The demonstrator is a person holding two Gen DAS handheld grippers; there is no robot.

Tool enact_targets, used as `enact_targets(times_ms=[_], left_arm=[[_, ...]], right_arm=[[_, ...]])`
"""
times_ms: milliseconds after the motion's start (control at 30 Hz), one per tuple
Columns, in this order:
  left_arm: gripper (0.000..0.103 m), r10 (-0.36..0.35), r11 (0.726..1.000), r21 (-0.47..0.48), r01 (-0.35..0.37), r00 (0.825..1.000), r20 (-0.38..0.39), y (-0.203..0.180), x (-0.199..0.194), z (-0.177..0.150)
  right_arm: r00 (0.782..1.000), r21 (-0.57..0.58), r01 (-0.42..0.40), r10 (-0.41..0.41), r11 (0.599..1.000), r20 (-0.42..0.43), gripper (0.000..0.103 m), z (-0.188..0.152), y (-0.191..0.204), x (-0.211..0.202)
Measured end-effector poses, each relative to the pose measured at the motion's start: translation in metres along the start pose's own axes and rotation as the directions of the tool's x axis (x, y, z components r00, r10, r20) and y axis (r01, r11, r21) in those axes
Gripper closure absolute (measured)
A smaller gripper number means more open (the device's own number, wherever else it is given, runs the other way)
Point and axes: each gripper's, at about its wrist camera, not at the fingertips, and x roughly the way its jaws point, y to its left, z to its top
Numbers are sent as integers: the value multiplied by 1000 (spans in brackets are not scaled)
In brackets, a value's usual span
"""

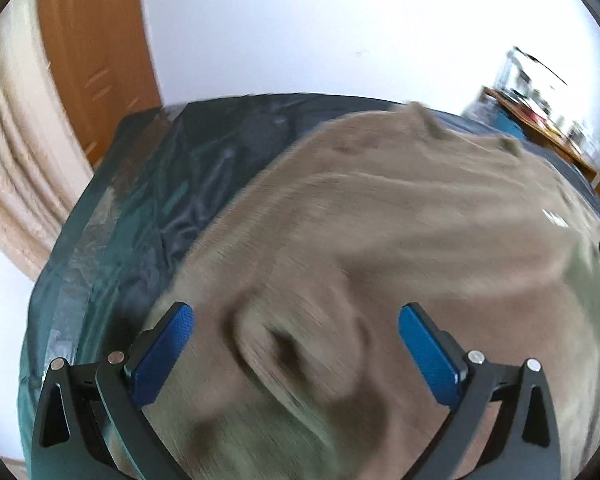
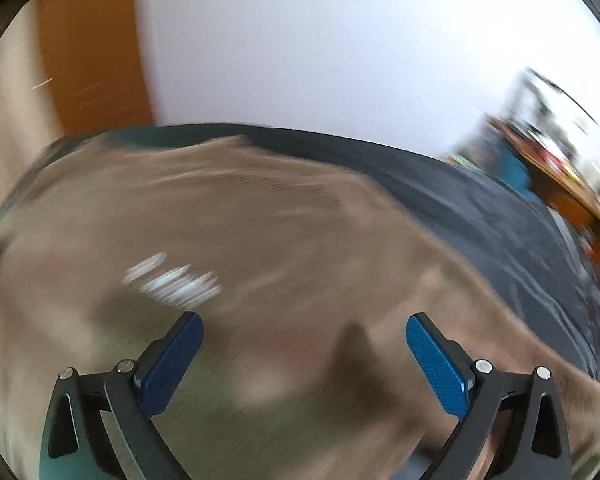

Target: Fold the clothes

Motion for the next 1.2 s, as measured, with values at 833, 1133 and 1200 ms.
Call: enact_targets(times_ms=[833, 1133, 1200], left_arm=[[0, -181, 928, 300, 221, 971, -157, -106, -70, -162], [0, -240, 948, 188, 258, 964, -112, -136, -85, -113], [0, -287, 948, 116, 296, 954, -90, -145, -82, -92]], right_arm=[[964, -191, -264, 252, 945, -87, 0, -230, 92, -131], [970, -151, -240, 244, 959, 8, 0, -221, 94, -143], [970, -119, -227, 236, 967, 66, 0, -210, 91, -143]])
